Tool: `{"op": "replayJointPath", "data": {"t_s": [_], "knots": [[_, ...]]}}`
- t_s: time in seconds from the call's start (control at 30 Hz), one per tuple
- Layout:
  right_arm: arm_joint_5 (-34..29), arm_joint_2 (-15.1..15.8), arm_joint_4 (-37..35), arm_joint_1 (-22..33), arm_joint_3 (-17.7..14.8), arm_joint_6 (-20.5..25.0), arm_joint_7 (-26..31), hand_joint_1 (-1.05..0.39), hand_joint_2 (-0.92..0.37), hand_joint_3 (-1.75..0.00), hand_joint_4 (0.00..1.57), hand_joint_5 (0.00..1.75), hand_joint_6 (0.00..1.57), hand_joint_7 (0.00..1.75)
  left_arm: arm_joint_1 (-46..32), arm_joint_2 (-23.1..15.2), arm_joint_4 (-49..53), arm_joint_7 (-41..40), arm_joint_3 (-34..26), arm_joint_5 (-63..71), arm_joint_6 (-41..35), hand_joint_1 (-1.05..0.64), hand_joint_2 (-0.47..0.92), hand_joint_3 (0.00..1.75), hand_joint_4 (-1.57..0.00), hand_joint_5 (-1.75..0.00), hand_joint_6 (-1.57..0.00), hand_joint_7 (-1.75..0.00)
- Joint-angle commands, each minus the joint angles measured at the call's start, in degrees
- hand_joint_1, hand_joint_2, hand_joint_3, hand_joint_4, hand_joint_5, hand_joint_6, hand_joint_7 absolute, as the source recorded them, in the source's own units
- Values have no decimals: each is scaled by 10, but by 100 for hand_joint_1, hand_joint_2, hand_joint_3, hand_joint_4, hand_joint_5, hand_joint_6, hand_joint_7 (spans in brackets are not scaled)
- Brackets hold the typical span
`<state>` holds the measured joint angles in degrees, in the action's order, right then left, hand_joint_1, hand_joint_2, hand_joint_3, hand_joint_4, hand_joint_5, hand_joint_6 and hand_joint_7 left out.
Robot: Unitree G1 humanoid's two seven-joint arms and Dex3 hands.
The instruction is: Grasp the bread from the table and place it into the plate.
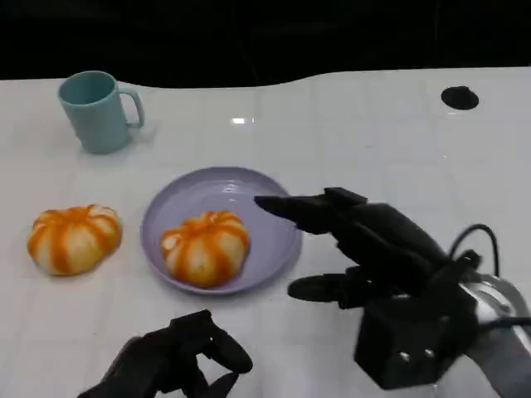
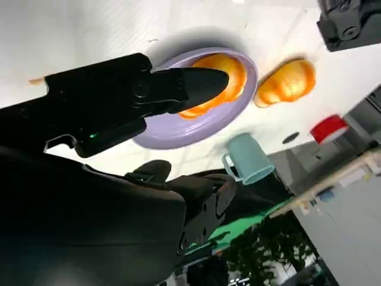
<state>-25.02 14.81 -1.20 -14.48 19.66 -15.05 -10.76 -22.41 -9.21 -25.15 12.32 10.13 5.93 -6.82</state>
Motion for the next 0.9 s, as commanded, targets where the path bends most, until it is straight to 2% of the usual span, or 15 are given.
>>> {"op": "replayJointPath", "data": {"t_s": [0.03,0.23,0.37,0.4,0.47,0.53,0.6,0.7,0.8,0.9], "knots": [[31,25,45,52,-38,-21,1,-51,-92,-18,14,80,44,15,-3,-4,-15,-4,-1,3,-14,-19,79,68,-63,-175,-64,-126],[55,34,76,108,-81,-41,12,-34,-91,-11,35,95,61,24,-2,-5,-17,-3,-3,-2,-17,-22,79,69,-63,-175,-64,-127],[75,30,75,138,-112,-79,33,-20,-88,-12,53,113,80,36,0,-8,-16,-1,-3,0,-12,-24,80,69,-64,-175,-63,-127],[77,30,73,142,-117,-88,38,-17,-84,-19,59,116,83,45,1,-8,-17,-1,-4,-1,-12,-24,80,69,-64,-175,-63,-127],[80,36,69,152,-129,-105,43,-11,-58,-71,66,127,83,72,1,-9,-22,0,-5,-1,-21,-24,81,69,-64,-175,-62,-127],[77,43,72,164,-141,-109,43,-5,-42,-103,73,139,88,90,1,-10,-25,0,-5,0,-27,-23,81,69,-63,-175,-62,-128],[76,47,87,181,-154,-102,40,0,-36,-120,79,149,92,100,1,-10,-28,0,-4,1,-28,-21,81,69,-62,-175,-61,-128],[85,53,107,205,-168,-94,31,6,-33,-135,84,160,95,109,0,-12,-28,-1,-4,2,-23,-21,82,68,-62,-175,-60,-128],[88,57,128,232,-183,-87,28,8,-25,-148,88,169,96,121,0,-12,-26,-2,-5,1,-21,-20,82,68,-63,-175,-60,-128],[78,51,140,250,-192,-81,36,7,-20,-154,93,174,94,130,2,-12,-27,-1,-8,-2,-25,-20,82,67,-64,-175,-60,-128]]}}
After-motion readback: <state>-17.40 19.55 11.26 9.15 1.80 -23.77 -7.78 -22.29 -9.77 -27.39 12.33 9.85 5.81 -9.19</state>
